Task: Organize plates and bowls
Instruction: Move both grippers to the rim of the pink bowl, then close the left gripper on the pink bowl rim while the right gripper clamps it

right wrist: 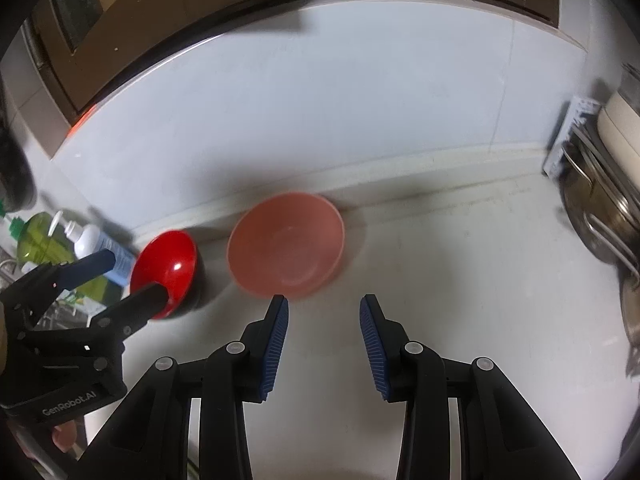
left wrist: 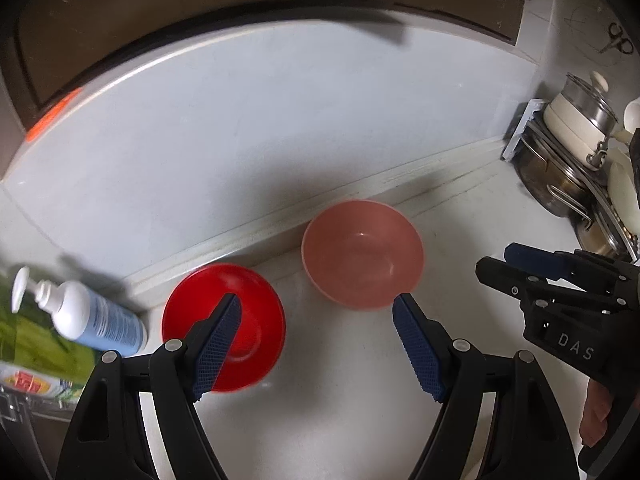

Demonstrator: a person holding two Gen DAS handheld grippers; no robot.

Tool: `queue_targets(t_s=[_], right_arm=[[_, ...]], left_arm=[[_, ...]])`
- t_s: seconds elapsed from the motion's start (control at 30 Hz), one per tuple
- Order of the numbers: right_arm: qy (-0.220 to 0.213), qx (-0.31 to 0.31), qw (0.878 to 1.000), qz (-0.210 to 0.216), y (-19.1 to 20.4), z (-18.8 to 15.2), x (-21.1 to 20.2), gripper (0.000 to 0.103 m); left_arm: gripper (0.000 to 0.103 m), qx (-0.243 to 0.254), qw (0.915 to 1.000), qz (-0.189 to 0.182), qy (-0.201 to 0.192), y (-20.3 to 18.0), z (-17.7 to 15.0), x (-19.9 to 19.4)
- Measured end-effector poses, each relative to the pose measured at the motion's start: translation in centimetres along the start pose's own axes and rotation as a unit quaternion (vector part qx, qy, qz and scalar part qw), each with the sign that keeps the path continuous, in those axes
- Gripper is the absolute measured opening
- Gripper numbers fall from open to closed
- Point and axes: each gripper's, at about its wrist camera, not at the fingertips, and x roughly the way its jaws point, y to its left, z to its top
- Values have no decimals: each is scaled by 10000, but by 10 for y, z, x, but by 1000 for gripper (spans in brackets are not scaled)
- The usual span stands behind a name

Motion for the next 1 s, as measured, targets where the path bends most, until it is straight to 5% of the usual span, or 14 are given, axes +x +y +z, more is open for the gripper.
queue_targets(t_s=[0.43,0.83,1.0], right_arm=[[329,407,9986,101,-6,31,56,39],[741,705,9946,146,-13,38,93,37],[881,738,9933,122,-16,37,102,28]], left_arm=[[69,36,9989,-213,425,4,29,60],[40,-158,9945,-520,899,10,33,107],[33,-143,9932,-547,1018,6,35,120]])
